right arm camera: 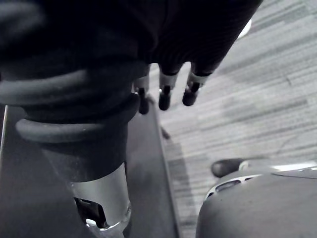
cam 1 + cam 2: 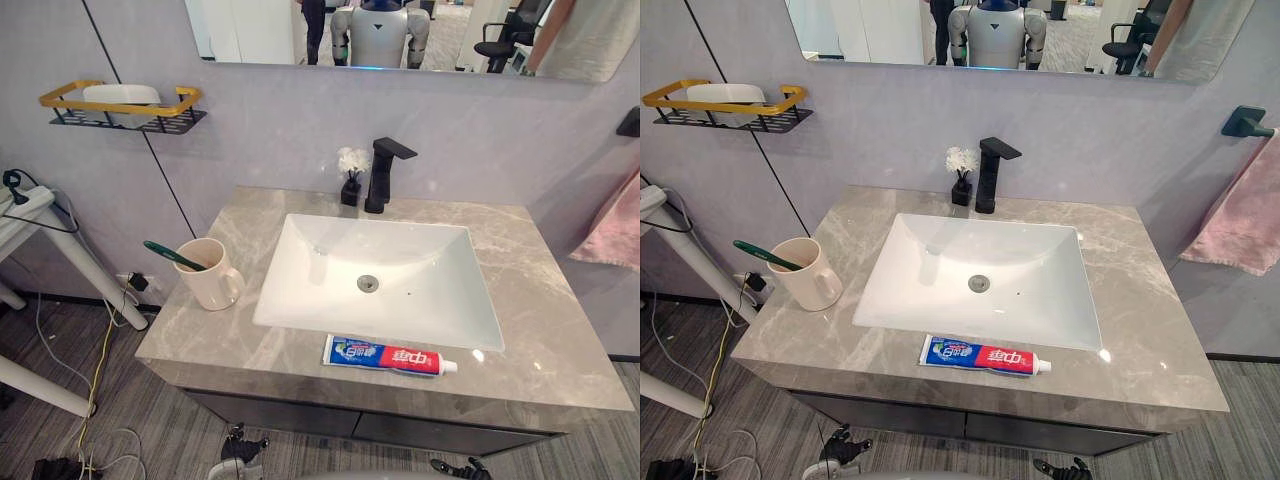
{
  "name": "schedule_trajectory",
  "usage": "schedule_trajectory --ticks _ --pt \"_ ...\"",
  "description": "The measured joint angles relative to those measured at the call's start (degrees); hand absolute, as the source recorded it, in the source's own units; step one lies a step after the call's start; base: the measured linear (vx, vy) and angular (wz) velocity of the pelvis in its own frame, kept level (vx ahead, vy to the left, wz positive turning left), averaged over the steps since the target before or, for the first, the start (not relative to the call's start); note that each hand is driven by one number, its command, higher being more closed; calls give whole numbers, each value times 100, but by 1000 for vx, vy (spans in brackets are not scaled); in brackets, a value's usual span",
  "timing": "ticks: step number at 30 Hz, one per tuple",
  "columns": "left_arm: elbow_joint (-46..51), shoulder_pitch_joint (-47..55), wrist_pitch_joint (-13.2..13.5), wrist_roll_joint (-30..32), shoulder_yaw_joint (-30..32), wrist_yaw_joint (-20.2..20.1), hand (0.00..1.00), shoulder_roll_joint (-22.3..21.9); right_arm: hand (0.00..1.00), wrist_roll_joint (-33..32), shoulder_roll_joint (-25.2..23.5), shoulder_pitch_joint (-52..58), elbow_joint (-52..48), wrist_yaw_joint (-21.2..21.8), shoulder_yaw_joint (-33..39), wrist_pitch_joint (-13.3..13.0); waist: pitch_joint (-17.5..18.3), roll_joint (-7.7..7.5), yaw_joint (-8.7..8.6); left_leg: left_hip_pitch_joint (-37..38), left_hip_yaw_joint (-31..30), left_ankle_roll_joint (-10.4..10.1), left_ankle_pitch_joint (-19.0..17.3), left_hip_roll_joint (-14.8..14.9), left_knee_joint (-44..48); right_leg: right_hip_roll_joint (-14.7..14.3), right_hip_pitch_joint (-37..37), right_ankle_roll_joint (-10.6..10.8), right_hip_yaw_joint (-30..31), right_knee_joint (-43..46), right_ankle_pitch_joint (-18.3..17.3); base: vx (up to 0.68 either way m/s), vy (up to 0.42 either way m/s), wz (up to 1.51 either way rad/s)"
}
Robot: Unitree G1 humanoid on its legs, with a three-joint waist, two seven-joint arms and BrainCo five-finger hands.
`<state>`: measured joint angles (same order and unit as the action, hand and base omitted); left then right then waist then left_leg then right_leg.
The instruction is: Organize washtable
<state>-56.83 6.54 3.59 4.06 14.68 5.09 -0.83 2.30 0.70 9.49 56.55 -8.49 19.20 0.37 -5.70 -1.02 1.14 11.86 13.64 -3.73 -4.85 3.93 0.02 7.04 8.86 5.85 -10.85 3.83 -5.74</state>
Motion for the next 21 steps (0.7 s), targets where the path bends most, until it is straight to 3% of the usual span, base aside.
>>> schedule_trajectory --ticks 6,14,21 --pt "3 -2 2 -23 -1 -1 0 0 0 -134 -8 7 0 4 36 -3 -22 9 -2 0 4 0 0 1 -3 0 -2 0 2 -1 -1 0 0 0" --pt "-6 -31 -5 -323 -66 -1 0 41 0 -1035 -51 53 4 92 521 -17 -55 17 -12 90 146 -2 13 -5 -186 -21 -7 43 102 -119 43 8 3 -7" --pt "1 -51 -46 -404 -52 23 0 181 0 -1551 11 130 -789 -154 1875 -35 -90 -23 -38 224 229 9 -5 -26 -220 -18 178 57 160 -291 85 50 7 -6"
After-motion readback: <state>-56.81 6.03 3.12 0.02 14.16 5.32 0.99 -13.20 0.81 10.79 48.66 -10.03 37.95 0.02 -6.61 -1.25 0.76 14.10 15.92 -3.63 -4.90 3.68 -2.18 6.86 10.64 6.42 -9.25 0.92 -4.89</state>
